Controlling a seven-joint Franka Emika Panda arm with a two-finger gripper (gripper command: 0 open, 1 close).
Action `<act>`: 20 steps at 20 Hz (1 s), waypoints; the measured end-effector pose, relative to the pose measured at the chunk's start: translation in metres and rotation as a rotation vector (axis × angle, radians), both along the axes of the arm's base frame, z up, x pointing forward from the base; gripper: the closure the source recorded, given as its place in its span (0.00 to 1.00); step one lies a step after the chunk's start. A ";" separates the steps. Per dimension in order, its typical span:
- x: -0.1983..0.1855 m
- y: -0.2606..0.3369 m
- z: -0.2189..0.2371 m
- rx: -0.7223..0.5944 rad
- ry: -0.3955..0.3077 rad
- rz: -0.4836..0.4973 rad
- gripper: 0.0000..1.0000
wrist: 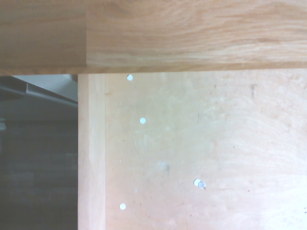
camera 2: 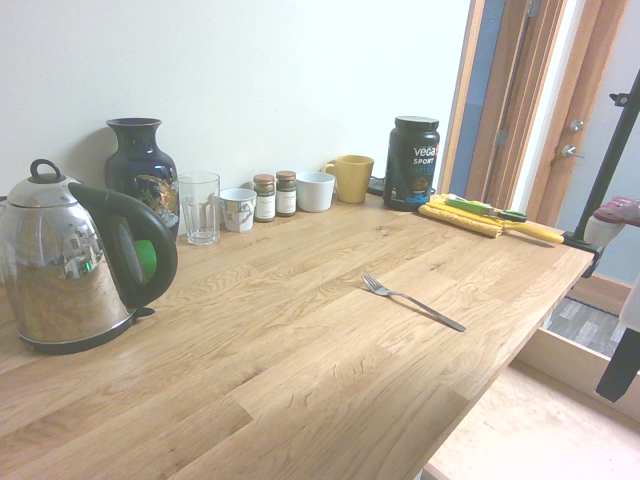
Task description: Put fork in the drawer
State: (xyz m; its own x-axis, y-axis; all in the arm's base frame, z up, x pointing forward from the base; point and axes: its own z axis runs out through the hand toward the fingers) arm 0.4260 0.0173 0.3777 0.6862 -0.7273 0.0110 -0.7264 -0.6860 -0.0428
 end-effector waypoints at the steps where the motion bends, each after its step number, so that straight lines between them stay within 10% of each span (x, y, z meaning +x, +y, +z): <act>1: 0.000 0.000 -0.001 -0.001 0.001 0.001 0.00; 20: 0.112 -0.027 -0.002 -0.050 -0.022 0.018 0.00</act>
